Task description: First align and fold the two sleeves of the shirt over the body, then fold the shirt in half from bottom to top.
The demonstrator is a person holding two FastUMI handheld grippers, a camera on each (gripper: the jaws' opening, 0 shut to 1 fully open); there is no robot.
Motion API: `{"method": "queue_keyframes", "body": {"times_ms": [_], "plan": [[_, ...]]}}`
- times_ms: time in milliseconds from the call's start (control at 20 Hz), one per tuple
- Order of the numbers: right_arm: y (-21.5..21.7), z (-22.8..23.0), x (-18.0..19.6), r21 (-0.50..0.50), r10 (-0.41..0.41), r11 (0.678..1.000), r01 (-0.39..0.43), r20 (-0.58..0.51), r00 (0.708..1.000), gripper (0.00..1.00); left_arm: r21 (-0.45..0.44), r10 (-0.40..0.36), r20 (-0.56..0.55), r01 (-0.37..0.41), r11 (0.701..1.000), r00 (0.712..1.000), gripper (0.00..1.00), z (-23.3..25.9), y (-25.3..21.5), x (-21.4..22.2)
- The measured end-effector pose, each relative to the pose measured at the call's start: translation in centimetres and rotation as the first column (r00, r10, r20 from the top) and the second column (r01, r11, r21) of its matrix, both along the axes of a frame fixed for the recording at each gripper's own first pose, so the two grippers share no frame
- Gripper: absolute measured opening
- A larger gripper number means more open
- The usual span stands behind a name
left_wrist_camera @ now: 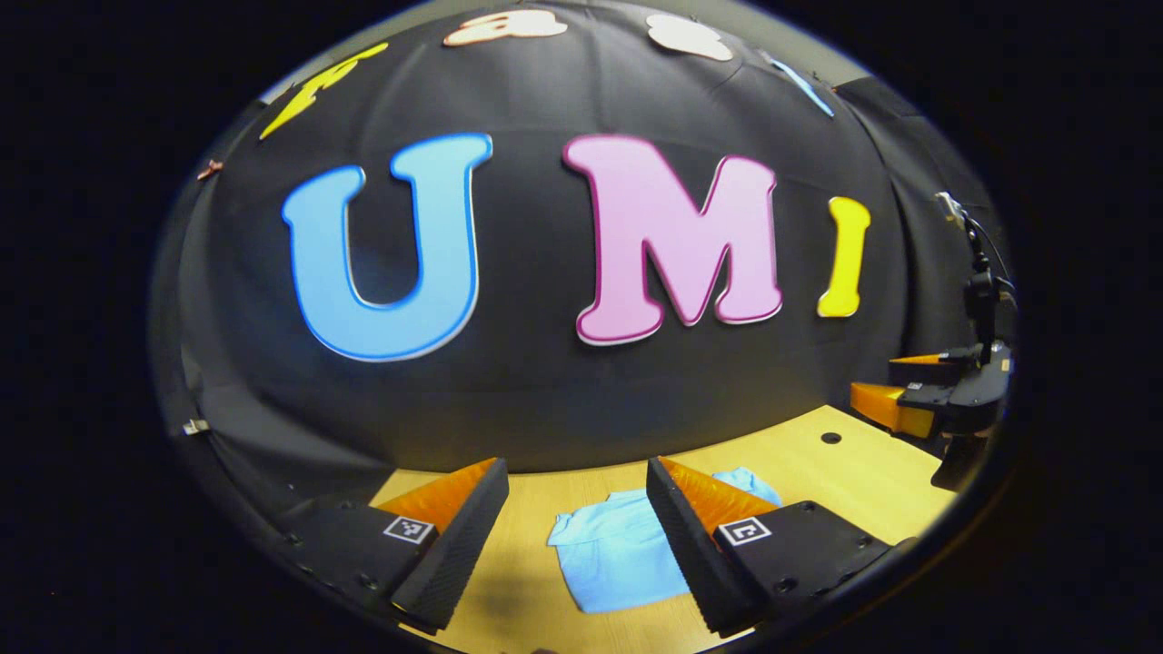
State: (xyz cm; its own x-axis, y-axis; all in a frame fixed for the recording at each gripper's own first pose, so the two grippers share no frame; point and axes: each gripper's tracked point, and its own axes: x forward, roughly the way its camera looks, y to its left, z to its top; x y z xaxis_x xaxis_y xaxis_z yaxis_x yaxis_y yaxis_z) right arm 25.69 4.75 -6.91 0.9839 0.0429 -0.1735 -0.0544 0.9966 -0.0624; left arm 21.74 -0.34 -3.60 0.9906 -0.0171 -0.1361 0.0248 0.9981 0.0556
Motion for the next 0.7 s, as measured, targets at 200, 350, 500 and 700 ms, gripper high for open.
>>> {"method": "queue_keyframes", "body": {"times_ms": [200, 350, 500, 700], "plan": [[-2.7, 6.3, -6.3, 0.000, -0.035, 0.999, 0.035, 0.069, 0.997, 0.97, 0.037, -0.018, 0.085, 0.015, 0.999, 0.996, 1.00, 4.2, -1.5, -10.6], [-4.0, 9.7, -11.6, 0.021, -0.046, 0.999, 0.044, 0.128, 0.991, 0.97, -0.034, -0.029, 0.109, 0.033, 0.999, 0.994, 0.98, 5.8, -2.8, -17.3], [-4.7, 10.3, -17.8, 0.031, -0.055, 0.998, 0.051, 0.142, 0.988, 0.97, -0.083, 0.008, 0.132, 0.003, 0.997, 0.991, 0.98, 6.8, -2.4, -23.4], [-4.4, 9.7, -25.5, 0.029, -0.027, 0.999, 0.023, 0.146, 0.989, 0.97, -0.108, 0.022, 0.161, -0.004, 0.994, 0.987, 0.98, 6.1, -2.4, -29.6]]}}
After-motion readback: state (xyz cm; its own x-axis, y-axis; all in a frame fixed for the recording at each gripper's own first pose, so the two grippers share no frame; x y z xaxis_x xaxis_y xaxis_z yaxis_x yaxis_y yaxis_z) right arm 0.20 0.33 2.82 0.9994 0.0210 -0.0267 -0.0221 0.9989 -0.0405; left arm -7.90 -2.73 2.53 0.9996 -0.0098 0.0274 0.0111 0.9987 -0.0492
